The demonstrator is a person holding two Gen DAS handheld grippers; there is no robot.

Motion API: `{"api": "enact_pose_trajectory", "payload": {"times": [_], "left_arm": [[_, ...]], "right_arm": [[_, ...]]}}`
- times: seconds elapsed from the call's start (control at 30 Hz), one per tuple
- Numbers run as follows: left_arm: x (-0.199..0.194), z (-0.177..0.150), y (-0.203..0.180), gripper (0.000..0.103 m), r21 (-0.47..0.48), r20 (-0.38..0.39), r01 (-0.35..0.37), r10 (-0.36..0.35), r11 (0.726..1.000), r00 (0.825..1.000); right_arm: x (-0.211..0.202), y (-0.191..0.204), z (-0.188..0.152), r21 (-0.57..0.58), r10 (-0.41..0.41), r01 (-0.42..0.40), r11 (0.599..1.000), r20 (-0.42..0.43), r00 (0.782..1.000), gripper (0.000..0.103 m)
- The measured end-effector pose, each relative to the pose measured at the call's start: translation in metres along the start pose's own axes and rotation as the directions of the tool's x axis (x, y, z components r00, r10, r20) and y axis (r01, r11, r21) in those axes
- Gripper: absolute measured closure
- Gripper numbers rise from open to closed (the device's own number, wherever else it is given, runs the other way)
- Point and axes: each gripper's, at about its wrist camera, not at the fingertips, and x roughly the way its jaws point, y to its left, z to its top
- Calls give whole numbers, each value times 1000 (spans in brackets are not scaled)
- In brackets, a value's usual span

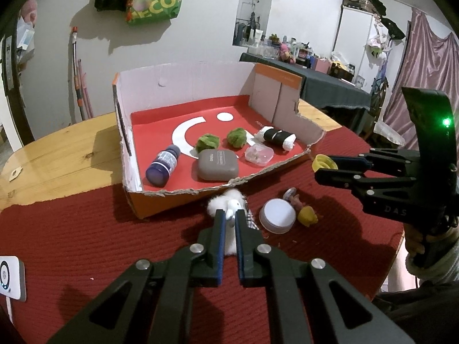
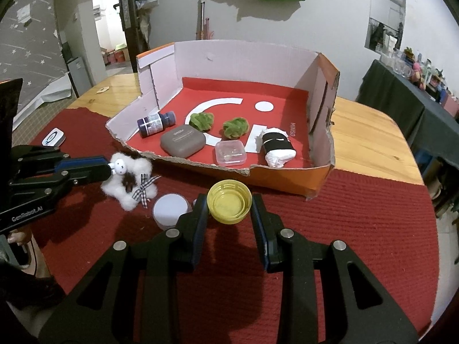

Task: Organize objects
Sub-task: 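Lift the bunny and yellow lid, then open both tools releasing them on the cloth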

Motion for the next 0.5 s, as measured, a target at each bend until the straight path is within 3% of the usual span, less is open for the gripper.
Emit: {"api": "enact_pose_trajectory", "payload": {"times": [0.3, 0.5], "left_arm": [[3, -11, 4, 97, -12, -27, -6, 6, 1000, 1000], [12, -23, 13, 93, -41, -56, -43, 41, 998, 998]], "right_arm": [[1, 1, -5, 2, 9, -9, 1000, -11, 1000, 74], [16, -4, -22, 29, 14, -12, 1000, -72, 997, 74]]}}
